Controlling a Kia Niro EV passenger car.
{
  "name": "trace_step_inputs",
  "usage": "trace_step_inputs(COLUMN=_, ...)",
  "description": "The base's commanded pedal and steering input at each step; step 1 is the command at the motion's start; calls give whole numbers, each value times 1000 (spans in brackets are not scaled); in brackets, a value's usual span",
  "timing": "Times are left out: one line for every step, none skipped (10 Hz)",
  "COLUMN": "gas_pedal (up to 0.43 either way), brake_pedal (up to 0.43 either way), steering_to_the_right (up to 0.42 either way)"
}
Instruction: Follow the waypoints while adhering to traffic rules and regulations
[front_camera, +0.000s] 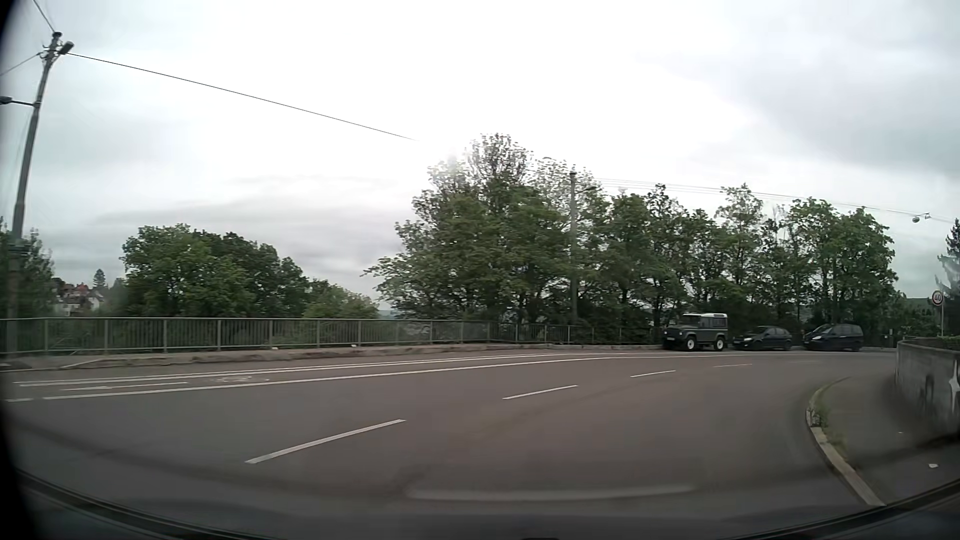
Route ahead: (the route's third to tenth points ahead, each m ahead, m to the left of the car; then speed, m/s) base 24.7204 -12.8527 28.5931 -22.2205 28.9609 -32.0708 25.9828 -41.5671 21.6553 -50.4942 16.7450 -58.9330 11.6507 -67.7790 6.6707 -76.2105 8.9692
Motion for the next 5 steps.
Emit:
trace_step_inputs(gas_pedal=47, brake_pedal=0, steering_to_the_right=191)
trace_step_inputs(gas_pedal=47, brake_pedal=0, steering_to_the_right=190)
trace_step_inputs(gas_pedal=47, brake_pedal=0, steering_to_the_right=190)
trace_step_inputs(gas_pedal=47, brake_pedal=0, steering_to_the_right=190)
trace_step_inputs(gas_pedal=47, brake_pedal=0, steering_to_the_right=190)
